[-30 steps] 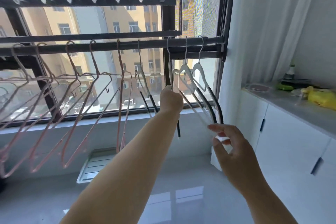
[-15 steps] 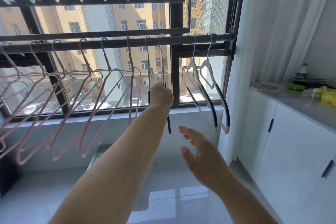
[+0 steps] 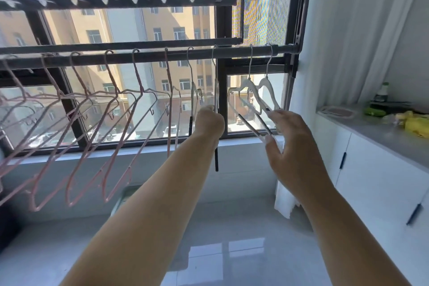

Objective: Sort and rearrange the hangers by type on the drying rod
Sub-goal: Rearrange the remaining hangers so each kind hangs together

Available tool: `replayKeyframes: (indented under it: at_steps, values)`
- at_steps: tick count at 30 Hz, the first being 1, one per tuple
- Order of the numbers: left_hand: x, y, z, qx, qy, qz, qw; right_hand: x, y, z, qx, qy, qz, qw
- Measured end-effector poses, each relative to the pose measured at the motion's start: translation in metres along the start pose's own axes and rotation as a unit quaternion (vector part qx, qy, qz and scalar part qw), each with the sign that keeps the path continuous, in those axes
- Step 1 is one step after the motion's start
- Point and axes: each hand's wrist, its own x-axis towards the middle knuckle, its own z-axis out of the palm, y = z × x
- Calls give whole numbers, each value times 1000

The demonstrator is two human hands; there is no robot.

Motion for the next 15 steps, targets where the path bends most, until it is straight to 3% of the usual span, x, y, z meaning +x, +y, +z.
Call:
replayKeyframes:
  at_steps: [15]
  values:
    - [-10,7,16,4,-22,0,1000,37,7,9,-100,-139,87,981]
